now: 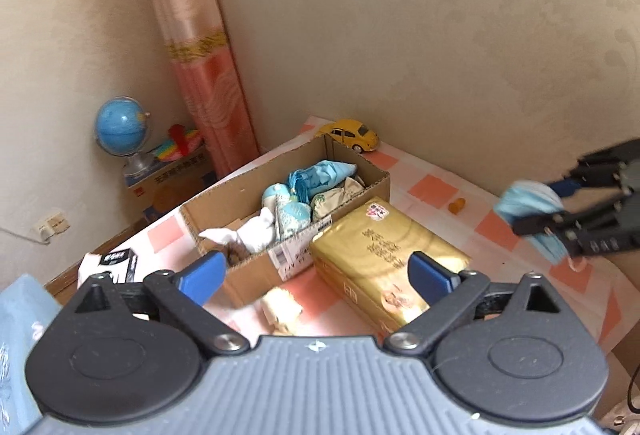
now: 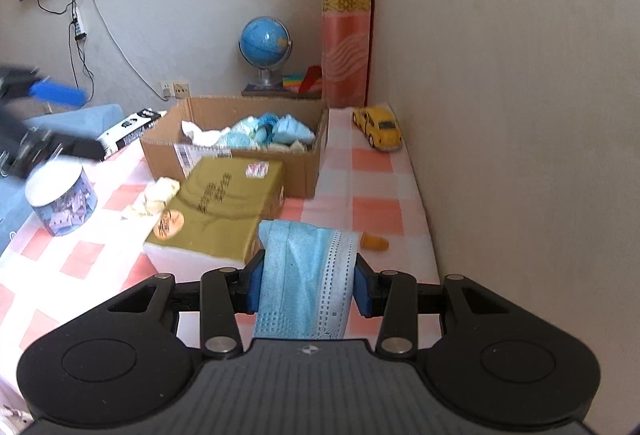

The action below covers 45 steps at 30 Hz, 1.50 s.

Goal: Organize soft objects
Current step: 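Carry the blue mask into the box and open the right tool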

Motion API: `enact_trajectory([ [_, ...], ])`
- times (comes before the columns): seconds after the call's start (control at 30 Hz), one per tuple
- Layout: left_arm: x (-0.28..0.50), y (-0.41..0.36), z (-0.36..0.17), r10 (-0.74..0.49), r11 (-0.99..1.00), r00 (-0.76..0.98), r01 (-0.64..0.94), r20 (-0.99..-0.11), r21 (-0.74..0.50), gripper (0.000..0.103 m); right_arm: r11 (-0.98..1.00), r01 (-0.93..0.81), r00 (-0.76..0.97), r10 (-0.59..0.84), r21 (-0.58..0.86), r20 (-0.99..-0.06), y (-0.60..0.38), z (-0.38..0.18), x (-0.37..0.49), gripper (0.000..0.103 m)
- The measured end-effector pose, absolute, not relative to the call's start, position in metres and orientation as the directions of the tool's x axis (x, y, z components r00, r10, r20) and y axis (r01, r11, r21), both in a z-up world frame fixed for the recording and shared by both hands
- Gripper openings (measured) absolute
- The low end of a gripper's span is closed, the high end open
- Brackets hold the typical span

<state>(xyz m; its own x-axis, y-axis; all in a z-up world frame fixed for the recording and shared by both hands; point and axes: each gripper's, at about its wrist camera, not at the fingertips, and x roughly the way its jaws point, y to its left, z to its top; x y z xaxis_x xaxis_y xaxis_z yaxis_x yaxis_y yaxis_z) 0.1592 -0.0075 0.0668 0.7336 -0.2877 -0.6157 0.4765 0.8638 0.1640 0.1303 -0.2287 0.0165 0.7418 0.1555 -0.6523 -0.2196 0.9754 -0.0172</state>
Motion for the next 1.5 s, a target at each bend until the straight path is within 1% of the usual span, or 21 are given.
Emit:
enact_trajectory([
  [0.1,0.140,-0.009,0.063,-0.246,0.881,0.760,0.434,-0.601,0.188,0.100,0.972,-0.236,0.748,0.168,-0.021,-0.642,-0.224,0.024,0.140,0.047],
  [0.2,0.125,-0.010,0.059,-0.240,0.890,0.775,0.415,-0.585,0.186,0.100,0.965,-0.259,0.752,0.180,-0.033,-0.634,-0.215,0.030,0.153,0.047],
  [0.33,0.116,-0.002,0.057,-0.221,0.920,0.800,0.361,-0.557,0.154,0.100,0.955,-0.293,0.747,0.198,-0.047,-0.635,-0.201,0.036,0.173,0.047],
  [0.47,0.112,0.011,0.058,-0.229,0.941,0.804,0.328,-0.549,0.087,0.100,0.946,-0.318,0.741,0.207,-0.062,-0.638,-0.188,0.041,0.195,0.047],
  [0.63,0.108,0.019,0.057,-0.210,0.950,0.812,0.301,-0.544,0.082,0.100,0.927,-0.360,0.737,0.214,-0.104,-0.642,-0.163,0.049,0.228,0.047],
  [0.73,0.106,0.025,0.056,-0.209,0.957,0.816,0.284,-0.540,0.058,0.100,0.919,-0.379,0.726,0.220,-0.113,-0.651,-0.148,0.048,0.253,0.047],
  [0.97,0.100,0.031,0.046,-0.187,0.967,0.812,0.251,-0.553,0.041,0.100,0.900,-0.429,0.679,0.269,-0.072,-0.683,-0.120,0.036,0.302,0.047],
  [1.07,0.100,0.033,0.038,-0.171,0.971,0.802,0.234,-0.573,0.039,0.100,0.892,-0.449,0.662,0.290,-0.056,-0.691,-0.107,0.033,0.319,0.047],
  [1.4,0.099,0.045,0.024,-0.110,0.987,0.784,0.161,-0.611,0.029,0.100,0.872,-0.485,0.631,0.300,-0.062,-0.716,-0.069,0.021,0.362,0.047],
  [1.43,0.099,0.046,0.024,-0.106,0.987,0.783,0.156,-0.612,0.028,0.100,0.873,-0.484,0.630,0.301,-0.058,-0.716,-0.066,0.021,0.365,0.048],
  [1.5,0.099,0.047,0.024,-0.099,0.988,0.784,0.148,-0.612,0.030,0.100,0.876,-0.479,0.634,0.308,-0.048,-0.709,-0.062,0.020,0.371,0.052],
])
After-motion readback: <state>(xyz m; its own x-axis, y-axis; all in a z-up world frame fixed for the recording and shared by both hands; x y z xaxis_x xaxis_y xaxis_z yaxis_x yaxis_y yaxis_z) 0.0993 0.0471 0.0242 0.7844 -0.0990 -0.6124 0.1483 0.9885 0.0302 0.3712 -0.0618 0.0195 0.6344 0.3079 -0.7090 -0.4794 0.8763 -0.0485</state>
